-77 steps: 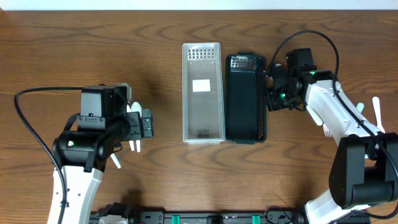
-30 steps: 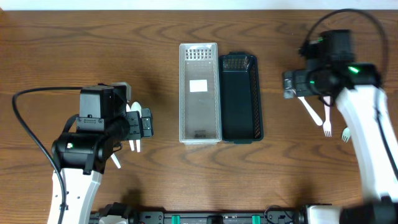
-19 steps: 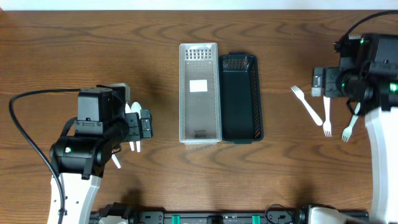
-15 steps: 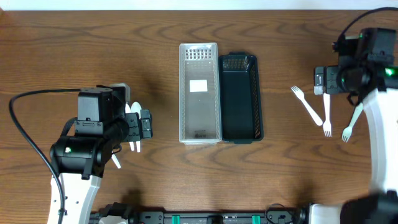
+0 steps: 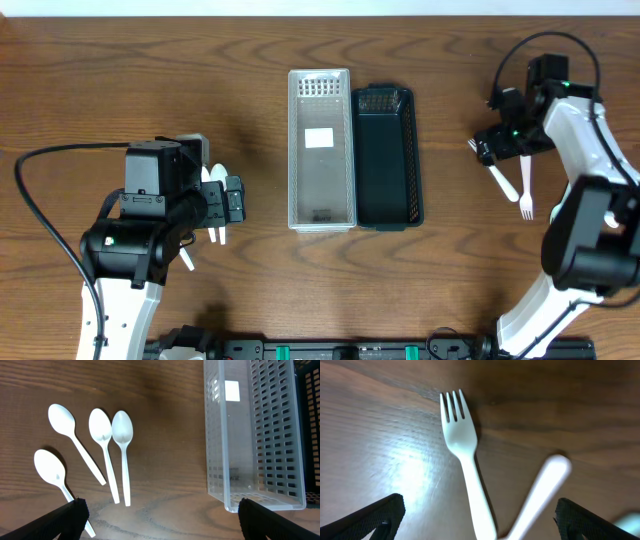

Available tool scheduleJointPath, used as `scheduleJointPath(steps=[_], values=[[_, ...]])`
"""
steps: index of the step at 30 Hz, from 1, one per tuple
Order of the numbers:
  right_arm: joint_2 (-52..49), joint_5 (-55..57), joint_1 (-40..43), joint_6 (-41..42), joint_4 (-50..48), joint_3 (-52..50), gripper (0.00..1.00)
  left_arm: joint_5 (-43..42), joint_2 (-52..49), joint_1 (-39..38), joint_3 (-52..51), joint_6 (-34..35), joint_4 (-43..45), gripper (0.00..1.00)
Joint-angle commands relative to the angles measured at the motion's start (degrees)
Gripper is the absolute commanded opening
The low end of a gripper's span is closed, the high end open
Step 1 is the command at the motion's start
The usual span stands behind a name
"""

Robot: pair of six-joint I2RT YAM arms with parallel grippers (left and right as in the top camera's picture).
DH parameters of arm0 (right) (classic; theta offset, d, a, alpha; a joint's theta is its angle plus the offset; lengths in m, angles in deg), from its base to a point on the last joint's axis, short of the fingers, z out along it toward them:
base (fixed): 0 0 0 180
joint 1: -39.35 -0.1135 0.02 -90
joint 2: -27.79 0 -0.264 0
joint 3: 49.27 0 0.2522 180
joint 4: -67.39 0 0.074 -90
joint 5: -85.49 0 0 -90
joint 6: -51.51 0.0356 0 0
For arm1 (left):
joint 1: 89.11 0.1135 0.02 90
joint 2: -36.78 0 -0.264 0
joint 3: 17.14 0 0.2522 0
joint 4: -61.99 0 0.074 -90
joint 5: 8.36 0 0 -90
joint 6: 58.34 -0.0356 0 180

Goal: Pack container
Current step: 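Move the right gripper to the white fork and grasp it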

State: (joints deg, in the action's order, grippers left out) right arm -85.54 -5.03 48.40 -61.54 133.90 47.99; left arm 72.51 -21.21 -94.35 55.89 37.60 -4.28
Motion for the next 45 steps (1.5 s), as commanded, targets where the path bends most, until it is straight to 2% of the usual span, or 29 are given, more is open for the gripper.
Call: scheduleJointPath(steps=[1, 13, 19, 28, 40, 45], values=[[-2.54, -1.07, -0.87, -1.27, -1.07, 1.01, 0.99, -0.74, 0.42, 0.28, 1.20, -0.92, -0.15, 0.98], [-7.89, -1.77, -3.13, -1.44, -3.02, 1.01, 0.99, -0.74, 0.42, 0.28, 1.20, -0.92, -0.15, 0.98], [-9.51, -2.40, -3.26, -1.42, -2.86, 1.01, 0.95, -0.74, 0.42, 0.28, 1.20, -0.92, -0.15, 0.98], [-9.51, -2.80, -3.65, -1.20, -3.15, 1.01, 0.69, -0.74, 0.42, 0.28, 1.20, -0.92, -0.15, 0.98], [-9.51, -2.78, -4.57, -0.79, -5.35, 1.01, 0.56, -0.74, 0.42, 0.28, 1.20, -0.90, -0.15, 0.98], [-9.51, -2.80, -4.59, -0.79, -5.55, 1.01, 0.47, -0.74, 0.42, 0.28, 1.20, -0.90, -0.15, 0.98]])
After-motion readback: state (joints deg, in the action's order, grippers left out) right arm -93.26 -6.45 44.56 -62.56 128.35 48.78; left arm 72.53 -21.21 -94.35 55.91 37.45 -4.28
